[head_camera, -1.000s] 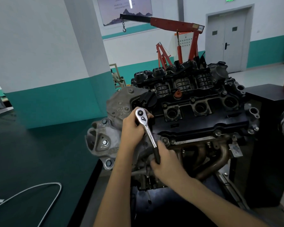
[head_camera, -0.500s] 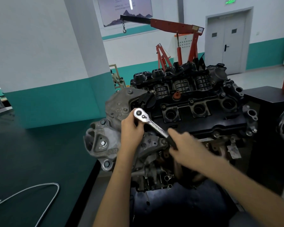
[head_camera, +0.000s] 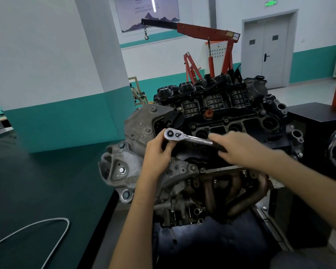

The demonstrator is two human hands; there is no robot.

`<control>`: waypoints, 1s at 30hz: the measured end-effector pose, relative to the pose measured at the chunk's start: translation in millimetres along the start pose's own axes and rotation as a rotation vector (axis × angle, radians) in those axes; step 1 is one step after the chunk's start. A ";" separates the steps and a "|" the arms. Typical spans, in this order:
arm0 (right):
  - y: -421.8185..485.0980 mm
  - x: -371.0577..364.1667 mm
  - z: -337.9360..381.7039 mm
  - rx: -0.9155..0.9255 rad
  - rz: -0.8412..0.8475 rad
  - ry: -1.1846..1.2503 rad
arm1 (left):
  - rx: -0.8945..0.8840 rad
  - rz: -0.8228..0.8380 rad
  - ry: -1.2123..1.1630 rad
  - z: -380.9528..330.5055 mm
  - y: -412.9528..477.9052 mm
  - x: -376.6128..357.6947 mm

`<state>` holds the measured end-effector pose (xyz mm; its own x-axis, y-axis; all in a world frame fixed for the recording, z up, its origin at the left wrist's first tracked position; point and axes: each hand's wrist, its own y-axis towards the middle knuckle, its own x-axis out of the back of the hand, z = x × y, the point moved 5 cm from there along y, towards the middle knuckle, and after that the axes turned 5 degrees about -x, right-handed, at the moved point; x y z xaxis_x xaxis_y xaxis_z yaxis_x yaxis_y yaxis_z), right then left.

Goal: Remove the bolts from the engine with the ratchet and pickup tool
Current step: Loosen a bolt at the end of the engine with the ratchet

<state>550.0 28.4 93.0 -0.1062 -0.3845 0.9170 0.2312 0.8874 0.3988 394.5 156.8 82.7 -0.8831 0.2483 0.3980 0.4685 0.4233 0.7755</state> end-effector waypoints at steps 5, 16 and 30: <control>-9.3 -8.8 13.5 -0.024 -0.070 0.087 | 0.032 -0.145 0.069 1.6 -2.1 2.0; -41.7 -75.7 97.5 -0.244 -0.023 0.841 | 0.028 -0.070 -0.053 0.7 -2.9 2.0; -36.6 -40.1 50.0 -0.161 -0.002 0.448 | 0.071 -0.100 0.032 5.6 -1.9 -0.5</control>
<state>497.4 24.1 41.3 0.3128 -0.4896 0.8139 0.3820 0.8494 0.3642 394.1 160.7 78.2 -0.9253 0.1746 0.3368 0.3777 0.5057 0.7756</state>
